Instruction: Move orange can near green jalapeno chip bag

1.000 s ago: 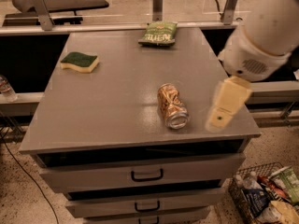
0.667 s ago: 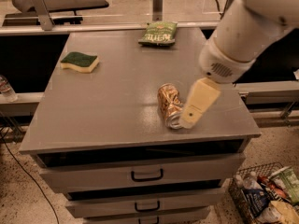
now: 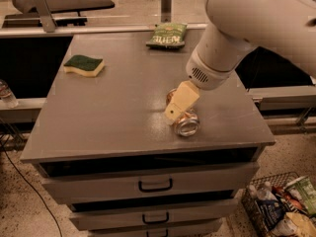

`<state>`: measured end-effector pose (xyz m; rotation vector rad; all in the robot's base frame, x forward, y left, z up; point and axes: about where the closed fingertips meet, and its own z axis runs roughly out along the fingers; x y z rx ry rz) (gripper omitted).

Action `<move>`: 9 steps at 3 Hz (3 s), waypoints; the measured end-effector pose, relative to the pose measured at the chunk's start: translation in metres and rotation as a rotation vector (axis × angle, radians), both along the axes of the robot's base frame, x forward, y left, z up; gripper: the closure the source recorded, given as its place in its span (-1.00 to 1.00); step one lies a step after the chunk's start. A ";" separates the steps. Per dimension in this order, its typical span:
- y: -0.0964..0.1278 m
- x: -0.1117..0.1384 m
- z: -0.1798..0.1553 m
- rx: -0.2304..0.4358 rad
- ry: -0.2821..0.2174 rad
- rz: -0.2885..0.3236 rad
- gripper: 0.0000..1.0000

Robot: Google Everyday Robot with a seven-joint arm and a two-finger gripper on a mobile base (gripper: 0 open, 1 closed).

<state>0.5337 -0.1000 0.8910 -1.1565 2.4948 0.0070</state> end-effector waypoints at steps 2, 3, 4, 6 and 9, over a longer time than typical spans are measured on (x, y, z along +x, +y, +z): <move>0.014 0.011 -0.043 0.097 0.105 -0.254 -0.77; 0.023 0.013 -0.053 0.124 0.135 -0.312 -0.29; 0.028 0.016 -0.054 0.146 0.142 -0.318 0.16; 0.021 0.046 -0.013 0.207 0.013 -0.153 1.00; 0.019 0.068 0.043 0.260 -0.121 0.046 1.00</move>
Offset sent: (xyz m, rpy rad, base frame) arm 0.0155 0.0286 -0.0691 0.1577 0.1792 -0.3945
